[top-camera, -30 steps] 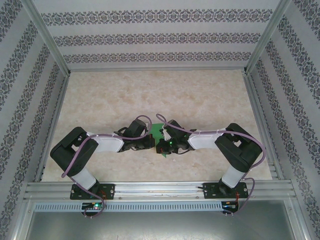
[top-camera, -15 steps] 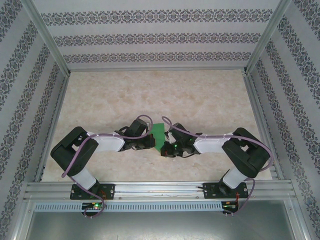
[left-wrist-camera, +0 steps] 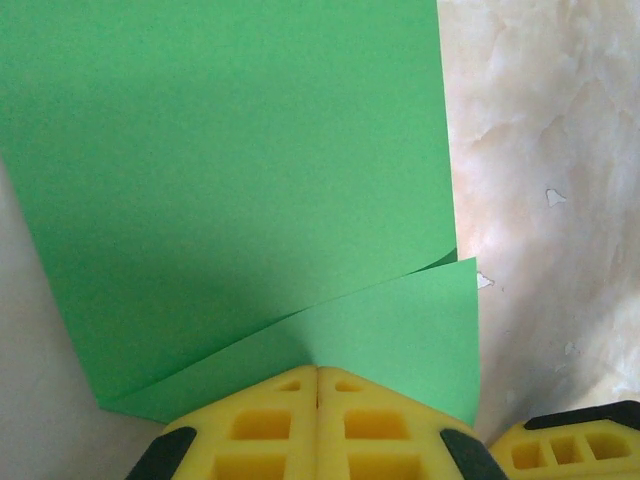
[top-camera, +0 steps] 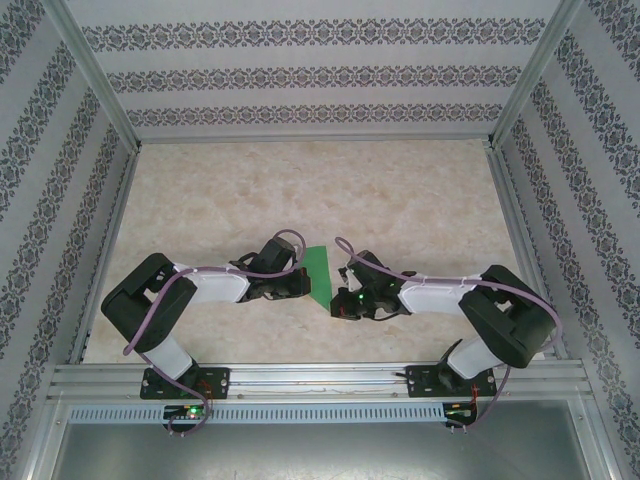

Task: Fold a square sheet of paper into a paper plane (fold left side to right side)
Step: Fold the triangle at the center of the table.

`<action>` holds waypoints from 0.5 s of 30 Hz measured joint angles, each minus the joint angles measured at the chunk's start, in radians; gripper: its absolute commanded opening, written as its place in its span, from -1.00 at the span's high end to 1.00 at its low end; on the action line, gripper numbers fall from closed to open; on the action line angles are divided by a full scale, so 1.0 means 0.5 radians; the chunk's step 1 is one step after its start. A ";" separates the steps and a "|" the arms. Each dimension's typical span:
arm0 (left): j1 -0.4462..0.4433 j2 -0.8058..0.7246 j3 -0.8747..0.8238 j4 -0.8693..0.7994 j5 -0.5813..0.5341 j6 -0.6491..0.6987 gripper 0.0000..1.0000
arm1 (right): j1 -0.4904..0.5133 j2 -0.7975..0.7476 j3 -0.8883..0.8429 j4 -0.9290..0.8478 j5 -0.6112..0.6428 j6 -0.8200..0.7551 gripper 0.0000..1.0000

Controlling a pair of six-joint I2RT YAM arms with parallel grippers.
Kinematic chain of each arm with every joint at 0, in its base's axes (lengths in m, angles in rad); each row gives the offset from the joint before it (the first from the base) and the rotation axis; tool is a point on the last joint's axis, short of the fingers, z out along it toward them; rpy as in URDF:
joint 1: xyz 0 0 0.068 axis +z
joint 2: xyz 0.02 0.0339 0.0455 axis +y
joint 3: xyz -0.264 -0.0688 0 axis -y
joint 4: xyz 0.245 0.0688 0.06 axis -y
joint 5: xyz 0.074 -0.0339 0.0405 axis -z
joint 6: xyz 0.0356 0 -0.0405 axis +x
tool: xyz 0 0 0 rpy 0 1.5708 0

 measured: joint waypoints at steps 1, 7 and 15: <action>0.000 0.000 0.000 0.001 0.000 -0.014 1.00 | -0.008 -0.014 -0.001 -0.027 0.000 -0.005 1.00; -0.014 0.000 -0.011 0.032 -0.011 -0.117 1.00 | -0.063 -0.143 -0.001 -0.218 0.000 -0.074 0.84; -0.031 -0.018 -0.024 0.064 -0.053 -0.188 0.61 | -0.250 -0.291 0.084 -0.323 0.011 -0.383 0.18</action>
